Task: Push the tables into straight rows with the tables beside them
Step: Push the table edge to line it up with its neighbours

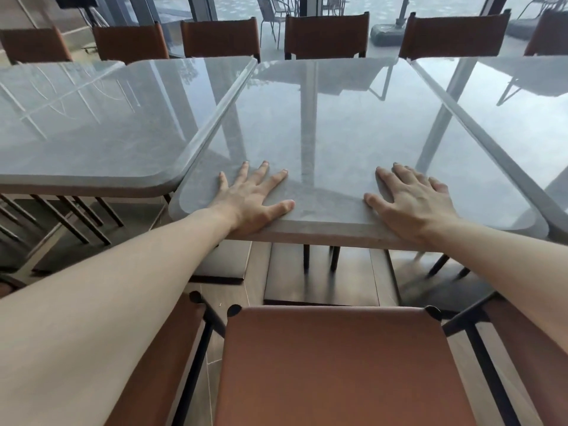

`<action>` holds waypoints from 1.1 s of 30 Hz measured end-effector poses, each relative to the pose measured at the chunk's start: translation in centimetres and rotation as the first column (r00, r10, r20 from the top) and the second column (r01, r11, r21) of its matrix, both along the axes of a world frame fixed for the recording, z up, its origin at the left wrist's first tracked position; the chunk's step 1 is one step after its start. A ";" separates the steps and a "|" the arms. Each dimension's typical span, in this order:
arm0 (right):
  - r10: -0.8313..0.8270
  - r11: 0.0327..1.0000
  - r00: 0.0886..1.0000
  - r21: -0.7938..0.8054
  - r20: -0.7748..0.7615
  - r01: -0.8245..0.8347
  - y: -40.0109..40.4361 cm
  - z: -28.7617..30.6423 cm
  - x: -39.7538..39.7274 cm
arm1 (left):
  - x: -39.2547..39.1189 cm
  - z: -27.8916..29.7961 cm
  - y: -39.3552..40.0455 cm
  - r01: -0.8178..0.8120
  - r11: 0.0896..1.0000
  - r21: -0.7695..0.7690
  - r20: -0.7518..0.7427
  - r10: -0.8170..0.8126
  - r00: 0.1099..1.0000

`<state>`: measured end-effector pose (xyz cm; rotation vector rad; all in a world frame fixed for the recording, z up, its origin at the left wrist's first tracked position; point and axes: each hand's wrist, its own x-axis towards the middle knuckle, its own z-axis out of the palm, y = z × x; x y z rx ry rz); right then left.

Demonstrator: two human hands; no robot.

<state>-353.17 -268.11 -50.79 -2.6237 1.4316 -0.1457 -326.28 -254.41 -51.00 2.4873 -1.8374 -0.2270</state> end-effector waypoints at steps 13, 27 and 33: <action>0.010 1.000 1.000 0.003 -0.021 -0.010 -0.4 -0.1 0.3 | 0.2 0.2 -0.2 -0.001 1.000 0.005 -0.003 0.001 1.000; 0.023 0.999 0.997 0.039 -0.070 -0.021 -0.8 0.1 0.4 | 0.1 0.4 -0.2 -0.003 1.000 -0.001 -0.028 0.003 1.000; 0.029 0.999 0.997 0.039 -0.067 -0.027 -0.9 0.2 0.5 | 0.1 0.6 -0.3 -0.005 1.000 0.001 -0.026 0.005 1.000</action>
